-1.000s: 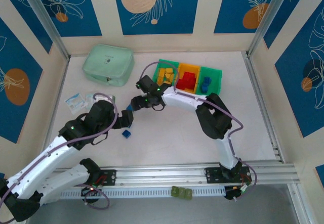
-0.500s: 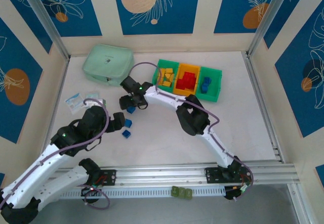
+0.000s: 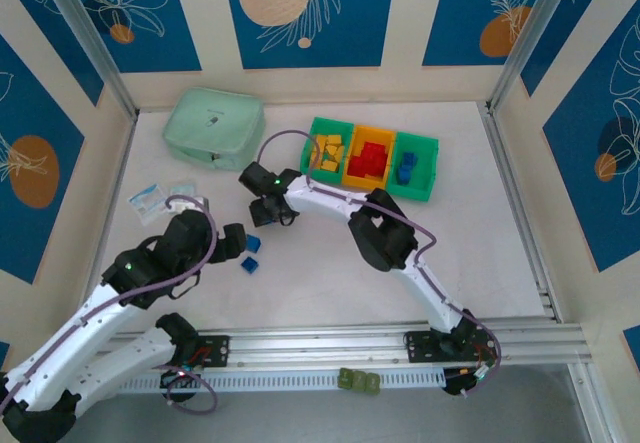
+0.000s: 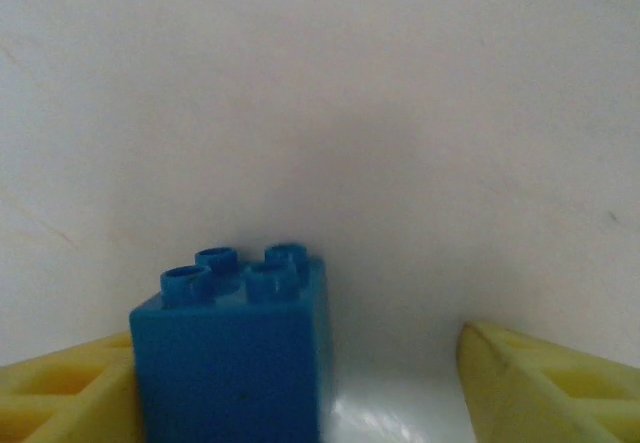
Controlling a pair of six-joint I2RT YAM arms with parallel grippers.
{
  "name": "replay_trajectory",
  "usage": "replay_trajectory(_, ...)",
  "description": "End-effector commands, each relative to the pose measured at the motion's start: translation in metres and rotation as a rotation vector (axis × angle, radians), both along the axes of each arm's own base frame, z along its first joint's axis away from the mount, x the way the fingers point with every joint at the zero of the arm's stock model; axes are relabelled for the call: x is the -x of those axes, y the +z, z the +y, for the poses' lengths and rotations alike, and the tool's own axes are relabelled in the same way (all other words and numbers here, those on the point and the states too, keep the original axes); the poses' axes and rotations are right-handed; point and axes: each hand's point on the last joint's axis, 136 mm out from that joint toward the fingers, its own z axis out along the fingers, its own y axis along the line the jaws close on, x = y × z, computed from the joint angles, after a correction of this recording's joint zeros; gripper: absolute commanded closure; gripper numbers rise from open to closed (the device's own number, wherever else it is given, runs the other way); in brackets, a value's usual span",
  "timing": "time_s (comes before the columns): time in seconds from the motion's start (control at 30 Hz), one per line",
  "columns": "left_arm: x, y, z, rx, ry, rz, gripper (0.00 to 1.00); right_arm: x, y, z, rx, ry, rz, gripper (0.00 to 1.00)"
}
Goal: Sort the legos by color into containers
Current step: Pick up the lego from the center of the table.
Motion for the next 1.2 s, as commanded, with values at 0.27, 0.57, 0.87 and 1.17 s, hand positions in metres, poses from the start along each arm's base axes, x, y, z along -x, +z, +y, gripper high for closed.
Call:
replay_trajectory(0.27,-0.003,-0.001,-0.002,0.019,0.009,0.007,0.01,-0.007,0.006,0.005,-0.03,0.061,0.011,0.39)
replay_trajectory(0.57,-0.003,-0.004,-0.005,0.021,-0.006,0.017,0.01,-0.005,0.012,0.006,-0.022,0.095,-0.009,0.58)
replay_trajectory(0.87,-0.01,0.003,-0.023,0.061,-0.065,0.016,0.01,0.004,0.054,-0.008,-0.073,0.103,-0.046,0.67)
replay_trajectory(1.17,-0.022,0.005,-0.067,0.153,-0.21,0.027,0.01,0.006,0.11,-0.083,-0.122,-0.018,-0.124,0.67)
